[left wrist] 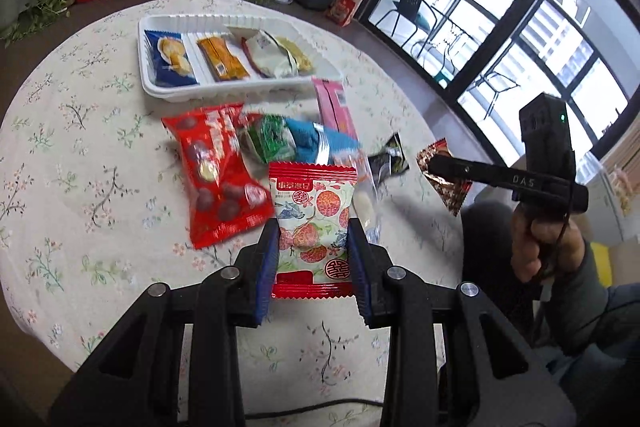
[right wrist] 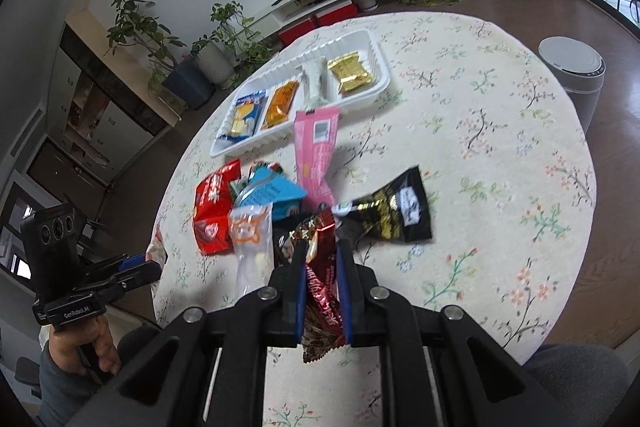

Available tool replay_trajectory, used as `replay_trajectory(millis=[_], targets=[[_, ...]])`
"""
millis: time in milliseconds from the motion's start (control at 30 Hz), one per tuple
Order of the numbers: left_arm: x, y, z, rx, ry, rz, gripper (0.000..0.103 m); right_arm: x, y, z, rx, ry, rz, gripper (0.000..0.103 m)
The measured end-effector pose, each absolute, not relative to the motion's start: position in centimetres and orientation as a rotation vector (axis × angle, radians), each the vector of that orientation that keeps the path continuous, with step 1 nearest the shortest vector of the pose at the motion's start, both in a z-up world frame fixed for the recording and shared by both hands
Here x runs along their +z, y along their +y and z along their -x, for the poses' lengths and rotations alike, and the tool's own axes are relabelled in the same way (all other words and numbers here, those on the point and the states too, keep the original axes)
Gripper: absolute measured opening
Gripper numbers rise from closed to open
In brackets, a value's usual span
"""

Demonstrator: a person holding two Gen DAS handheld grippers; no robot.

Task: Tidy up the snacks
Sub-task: 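Carry both packets into the white tray and lower them among the others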

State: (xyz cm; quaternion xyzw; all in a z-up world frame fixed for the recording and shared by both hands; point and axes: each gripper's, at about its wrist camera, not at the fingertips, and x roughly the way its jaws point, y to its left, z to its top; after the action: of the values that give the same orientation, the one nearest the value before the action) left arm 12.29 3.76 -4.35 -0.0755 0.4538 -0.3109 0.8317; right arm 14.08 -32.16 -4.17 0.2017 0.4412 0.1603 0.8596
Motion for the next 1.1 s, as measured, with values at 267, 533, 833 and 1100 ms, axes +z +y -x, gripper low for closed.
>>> replay_trajectory(millis=[267,533,833,1100], targets=[[-1.0,5.9,-18.2,-0.602,0.898,0.236,0.03,-1.1,-35.4,-18.2,0.29,0.846,-0.45,0.015],[2.8,5.1,-25.8,-0.56,0.869,0.199,0.03,3.3,-35.3,-24.8,0.299,0.762,-0.409,0.015],[3.0,2.9,-32.7,-0.535,0.908,0.18,0.03,5.1,-31.6,-32.8,0.341,0.757,-0.33,0.015],[-2.0,1.9,-37.7,-0.489,0.996,0.18,0.03,1.2,-29.0,-39.2,0.342,0.859,-0.28,0.015]])
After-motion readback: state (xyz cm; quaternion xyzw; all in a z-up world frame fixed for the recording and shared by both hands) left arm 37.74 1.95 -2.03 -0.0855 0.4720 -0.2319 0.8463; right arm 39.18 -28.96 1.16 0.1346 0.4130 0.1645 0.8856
